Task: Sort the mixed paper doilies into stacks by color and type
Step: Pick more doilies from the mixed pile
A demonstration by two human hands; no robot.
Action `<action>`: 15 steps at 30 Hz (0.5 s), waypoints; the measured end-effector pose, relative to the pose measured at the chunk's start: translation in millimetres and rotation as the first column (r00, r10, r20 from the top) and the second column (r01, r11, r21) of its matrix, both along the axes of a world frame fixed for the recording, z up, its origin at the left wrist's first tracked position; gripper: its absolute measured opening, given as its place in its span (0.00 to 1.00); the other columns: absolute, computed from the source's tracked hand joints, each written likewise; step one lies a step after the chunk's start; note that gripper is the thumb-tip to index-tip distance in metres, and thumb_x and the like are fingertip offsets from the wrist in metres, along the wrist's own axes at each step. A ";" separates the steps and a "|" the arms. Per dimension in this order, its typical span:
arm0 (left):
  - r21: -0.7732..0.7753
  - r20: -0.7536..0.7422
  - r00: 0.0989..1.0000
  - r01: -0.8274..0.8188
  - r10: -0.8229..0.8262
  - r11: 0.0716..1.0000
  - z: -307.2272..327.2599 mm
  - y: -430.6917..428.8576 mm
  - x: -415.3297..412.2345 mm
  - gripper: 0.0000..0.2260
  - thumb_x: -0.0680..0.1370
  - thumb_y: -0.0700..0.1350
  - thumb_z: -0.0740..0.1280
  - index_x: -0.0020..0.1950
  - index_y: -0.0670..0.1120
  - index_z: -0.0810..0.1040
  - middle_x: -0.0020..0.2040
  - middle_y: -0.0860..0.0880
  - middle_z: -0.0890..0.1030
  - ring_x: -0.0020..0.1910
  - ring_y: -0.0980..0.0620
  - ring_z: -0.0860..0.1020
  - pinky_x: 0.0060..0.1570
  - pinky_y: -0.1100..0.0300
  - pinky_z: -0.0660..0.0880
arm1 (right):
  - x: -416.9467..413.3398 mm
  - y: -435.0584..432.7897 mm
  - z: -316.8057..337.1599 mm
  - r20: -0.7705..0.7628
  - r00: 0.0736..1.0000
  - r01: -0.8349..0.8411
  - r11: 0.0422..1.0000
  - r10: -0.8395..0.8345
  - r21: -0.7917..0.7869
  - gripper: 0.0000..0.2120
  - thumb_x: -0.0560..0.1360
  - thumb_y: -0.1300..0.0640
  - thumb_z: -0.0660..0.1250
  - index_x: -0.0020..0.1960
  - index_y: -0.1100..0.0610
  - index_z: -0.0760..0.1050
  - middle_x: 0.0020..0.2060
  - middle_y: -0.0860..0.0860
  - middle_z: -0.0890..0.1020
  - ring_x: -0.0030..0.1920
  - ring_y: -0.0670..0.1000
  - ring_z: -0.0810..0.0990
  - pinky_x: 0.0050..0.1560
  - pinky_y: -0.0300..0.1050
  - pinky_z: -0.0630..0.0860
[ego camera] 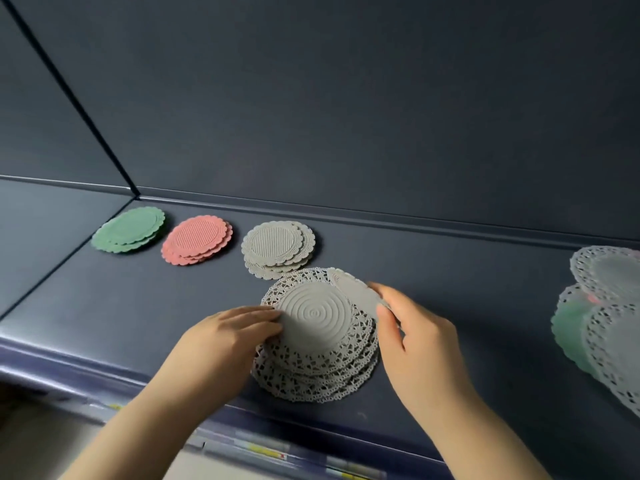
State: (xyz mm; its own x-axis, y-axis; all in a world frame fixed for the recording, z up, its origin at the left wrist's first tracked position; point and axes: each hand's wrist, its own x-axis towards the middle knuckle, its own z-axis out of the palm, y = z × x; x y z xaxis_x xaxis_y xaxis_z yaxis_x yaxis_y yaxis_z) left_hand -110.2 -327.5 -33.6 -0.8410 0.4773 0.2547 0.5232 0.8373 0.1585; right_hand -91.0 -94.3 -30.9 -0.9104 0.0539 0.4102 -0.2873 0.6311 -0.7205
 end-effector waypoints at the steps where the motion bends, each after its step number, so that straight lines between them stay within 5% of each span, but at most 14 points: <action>1: -0.018 -0.014 1.000 -0.006 0.006 1.000 2.5 2.2 0.3 0.19 0.61 0.30 0.71 0.47 0.46 0.85 0.50 0.51 0.84 0.47 0.51 0.83 0.42 0.53 0.81 | 0.2 -2.0 0.3 0.002 1.000 -0.002 1.000 0.002 -0.004 0.13 0.75 0.64 0.63 0.57 0.55 0.78 0.36 0.42 0.79 0.34 0.34 0.73 0.35 0.25 0.66; 4: -0.001 -0.023 0.999 -0.029 0.029 1.000 6.2 8.1 -1.8 0.15 0.72 0.43 0.59 0.49 0.47 0.84 0.49 0.53 0.84 0.46 0.52 0.82 0.43 0.55 0.80 | 0.0 -9.3 0.1 -0.006 1.000 -0.010 1.000 0.010 -0.003 0.13 0.75 0.64 0.62 0.57 0.56 0.78 0.34 0.39 0.75 0.33 0.34 0.73 0.34 0.23 0.64; 8: 0.030 -0.035 0.999 -0.039 0.040 0.999 3.4 -2.8 -8.9 0.16 0.75 0.47 0.57 0.51 0.48 0.83 0.50 0.54 0.84 0.47 0.52 0.82 0.46 0.56 0.79 | -4.9 -27.4 3.9 -0.021 1.000 -0.007 1.000 0.007 0.010 0.13 0.75 0.65 0.62 0.57 0.57 0.78 0.33 0.35 0.72 0.34 0.31 0.72 0.37 0.20 0.63; 11: 0.026 -0.040 0.998 -0.052 0.053 0.998 4.1 -27.0 -24.1 0.16 0.75 0.47 0.56 0.52 0.49 0.83 0.49 0.53 0.84 0.47 0.51 0.82 0.46 0.55 0.79 | -18.8 -48.9 7.0 -0.063 0.997 0.037 0.998 -0.034 0.050 0.13 0.74 0.66 0.63 0.56 0.57 0.78 0.35 0.40 0.75 0.34 0.29 0.72 0.38 0.20 0.63; 15: 0.017 -0.033 0.999 -0.041 0.042 0.999 6.2 -69.4 -41.4 0.17 0.75 0.47 0.56 0.52 0.48 0.83 0.50 0.53 0.83 0.48 0.50 0.82 0.47 0.55 0.79 | -49.7 -88.3 15.8 -0.158 0.982 0.125 0.983 -0.103 0.133 0.15 0.73 0.67 0.63 0.58 0.57 0.78 0.35 0.50 0.82 0.36 0.42 0.77 0.39 0.33 0.71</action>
State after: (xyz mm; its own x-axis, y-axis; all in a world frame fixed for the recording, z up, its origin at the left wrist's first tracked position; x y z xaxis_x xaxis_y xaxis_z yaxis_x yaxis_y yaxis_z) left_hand -151.6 -396.9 -27.3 -0.8510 0.4378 0.2900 0.4932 0.8560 0.1552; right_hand -140.7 -182.6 -15.1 -0.8291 0.0854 0.5525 -0.3053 0.7587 -0.5755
